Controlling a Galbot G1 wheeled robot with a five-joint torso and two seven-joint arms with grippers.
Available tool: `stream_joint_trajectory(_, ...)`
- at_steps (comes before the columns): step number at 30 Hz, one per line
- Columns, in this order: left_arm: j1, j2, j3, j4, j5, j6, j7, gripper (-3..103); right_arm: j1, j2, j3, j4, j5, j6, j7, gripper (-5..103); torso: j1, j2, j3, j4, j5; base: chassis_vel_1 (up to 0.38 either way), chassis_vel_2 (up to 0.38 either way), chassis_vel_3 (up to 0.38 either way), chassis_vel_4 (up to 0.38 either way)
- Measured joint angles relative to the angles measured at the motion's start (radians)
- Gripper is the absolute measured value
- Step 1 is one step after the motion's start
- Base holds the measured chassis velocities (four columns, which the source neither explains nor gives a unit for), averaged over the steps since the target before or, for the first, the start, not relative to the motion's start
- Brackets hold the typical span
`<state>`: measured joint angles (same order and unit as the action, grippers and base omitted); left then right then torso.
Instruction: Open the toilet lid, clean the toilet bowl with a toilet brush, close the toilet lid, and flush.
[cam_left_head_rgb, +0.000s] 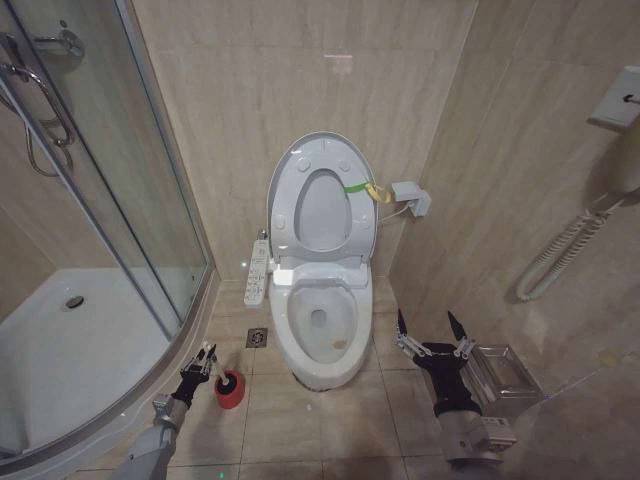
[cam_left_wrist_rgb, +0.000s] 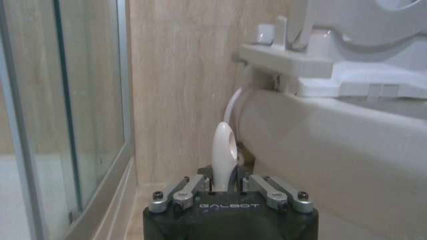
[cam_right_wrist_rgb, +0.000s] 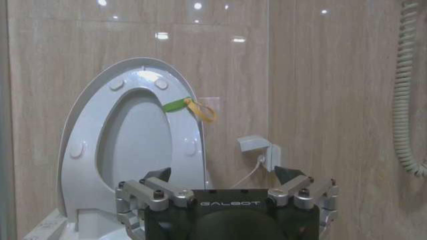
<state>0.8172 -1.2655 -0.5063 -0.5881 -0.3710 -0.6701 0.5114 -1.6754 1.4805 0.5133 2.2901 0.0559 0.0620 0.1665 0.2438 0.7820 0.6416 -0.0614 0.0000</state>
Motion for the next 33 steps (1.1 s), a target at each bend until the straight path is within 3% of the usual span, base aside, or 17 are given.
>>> stream_joint_trajectory(6,0.044,0.004,0.006,-0.092,-0.001,-0.004,-0.023,22,0.0,0.0,0.0,0.0,0.0,0.0,0.0,100,0.0,0.0,0.0,0.0,0.0,0.0,0.0,0.0,0.0)
stream_joint_trajectory(8,0.094,0.011,0.014,-0.184,-0.008,-0.004,-0.052,22,0.0,0.0,0.0,0.0,0.0,0.0,0.0,100,0.0,0.0,0.0,0.0,0.0,0.0,0.0,0.0,0.0)
stream_joint_trajectory(14,0.168,0.021,0.017,-0.313,-0.014,0.011,-0.095,22,0.0,0.0,0.0,0.0,0.0,0.0,0.0,100,0.0,0.0,0.0,0.0,0.0,0.0,0.0,0.0,0.0)
stream_joint_trajectory(23,0.278,0.046,0.001,-0.493,-0.017,0.03,-0.143,22,0.0,0.0,0.0,0.0,0.0,0.0,0.0,100,0.0,0.0,0.0,0.0001,0.0,0.0,0.0,0.0,0.0)
stream_joint_trajectory(33,0.409,0.088,-0.012,-0.774,-0.026,0.05,-0.189,22,0.0,0.0,0.0,0.0,0.0,0.0,0.0,100,0.0,0.0,0.0,-0.0001,0.0,0.0,0.0,0.0,0.0)
